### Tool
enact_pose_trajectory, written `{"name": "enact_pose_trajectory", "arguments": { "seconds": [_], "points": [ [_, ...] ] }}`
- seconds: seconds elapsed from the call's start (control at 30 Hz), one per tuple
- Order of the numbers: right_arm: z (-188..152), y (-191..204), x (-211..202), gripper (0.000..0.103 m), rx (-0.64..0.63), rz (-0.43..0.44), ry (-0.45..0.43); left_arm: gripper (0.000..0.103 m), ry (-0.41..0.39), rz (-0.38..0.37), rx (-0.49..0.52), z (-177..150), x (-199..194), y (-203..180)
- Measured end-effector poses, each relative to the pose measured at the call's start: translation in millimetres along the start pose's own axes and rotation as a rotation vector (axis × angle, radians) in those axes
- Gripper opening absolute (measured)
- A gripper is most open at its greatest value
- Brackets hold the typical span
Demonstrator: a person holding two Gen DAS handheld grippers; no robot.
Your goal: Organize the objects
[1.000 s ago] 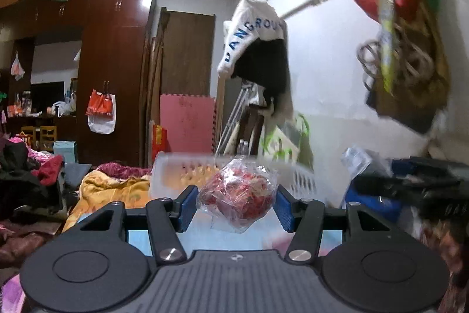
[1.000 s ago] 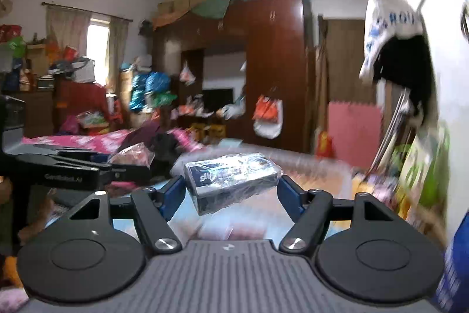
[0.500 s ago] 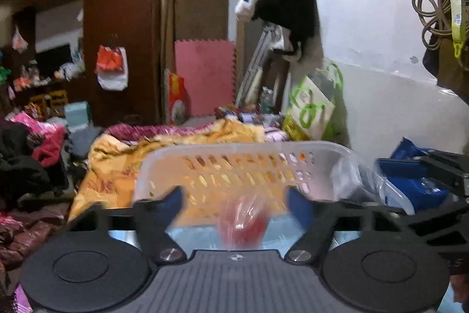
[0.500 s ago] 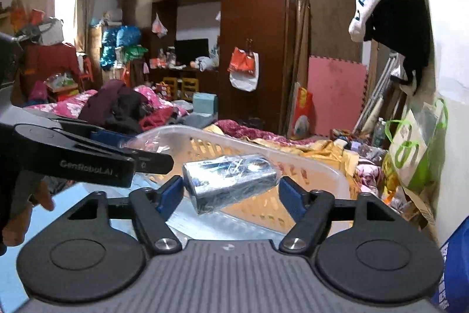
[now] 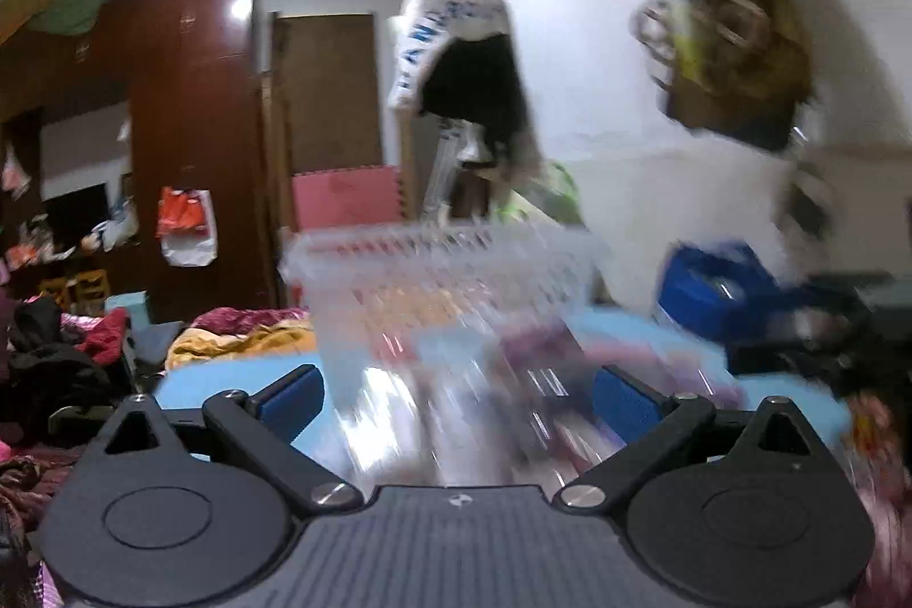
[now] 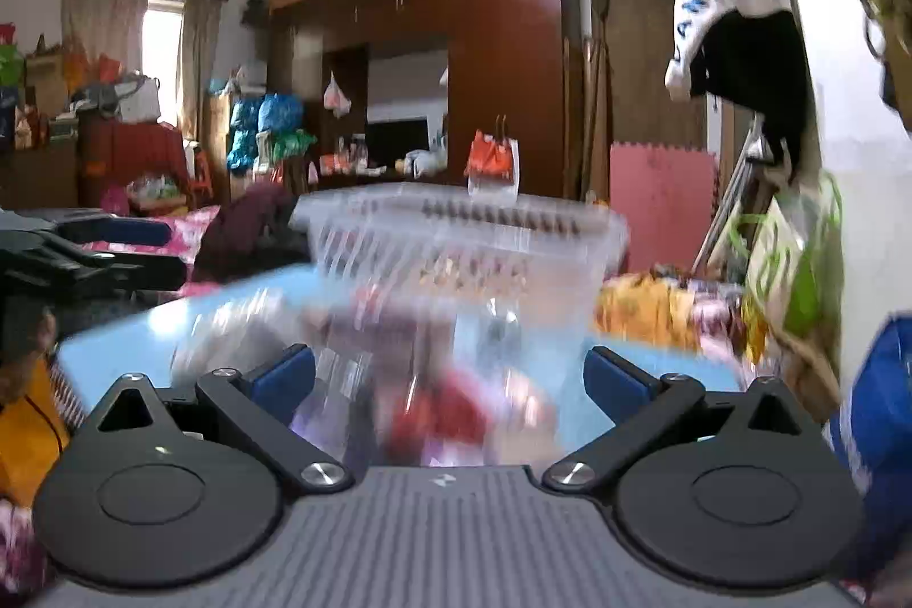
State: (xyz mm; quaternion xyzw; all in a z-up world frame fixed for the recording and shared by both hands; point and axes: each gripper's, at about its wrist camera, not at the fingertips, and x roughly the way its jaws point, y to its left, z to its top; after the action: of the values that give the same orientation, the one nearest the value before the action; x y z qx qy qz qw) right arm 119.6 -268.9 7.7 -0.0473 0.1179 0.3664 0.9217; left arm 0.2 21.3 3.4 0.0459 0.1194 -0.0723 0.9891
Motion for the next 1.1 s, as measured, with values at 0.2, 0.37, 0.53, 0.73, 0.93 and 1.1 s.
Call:
{"name": "enact_pose_trajectory", "arguments": {
  "seconds": [0.2,0.37,0.53,0.73,0.93,1.1],
  "points": [
    [-16.5,5.8,8.9,0.095,-0.034,-0.017,0.05,0.068,0.088,-0.064,-0.046,-30.0,10.1,-15.7],
    [-16.7,-10.9,21.5,0.088,0.049,0.007,0.055,0.068,0.094,-0.073,-0.044,-41.5,10.0,-23.6],
    [-31.0,-14.7,25.5,0.068,0.096,0.022,0.081,0.068,0.113,-0.059,-0.008,-49.7,15.2,-34.7],
    [-36.7,-14.4,24.2,0.033,0.12,0.026,0.087,0.061,0.137,-0.053,-0.05,-56.4,23.8,-31.1],
    [-34.6,-8.0,15.0,0.033,0.099,0.029,0.064,0.058,0.056,-0.012,-0.011,-53.4,9.9,-36.5],
    [-26.6,-3.9,2.8,0.033,0.088,0.033,0.02,0.058,-0.021,-0.011,-0.007,-44.5,-5.0,-33.9]
  ]
}}
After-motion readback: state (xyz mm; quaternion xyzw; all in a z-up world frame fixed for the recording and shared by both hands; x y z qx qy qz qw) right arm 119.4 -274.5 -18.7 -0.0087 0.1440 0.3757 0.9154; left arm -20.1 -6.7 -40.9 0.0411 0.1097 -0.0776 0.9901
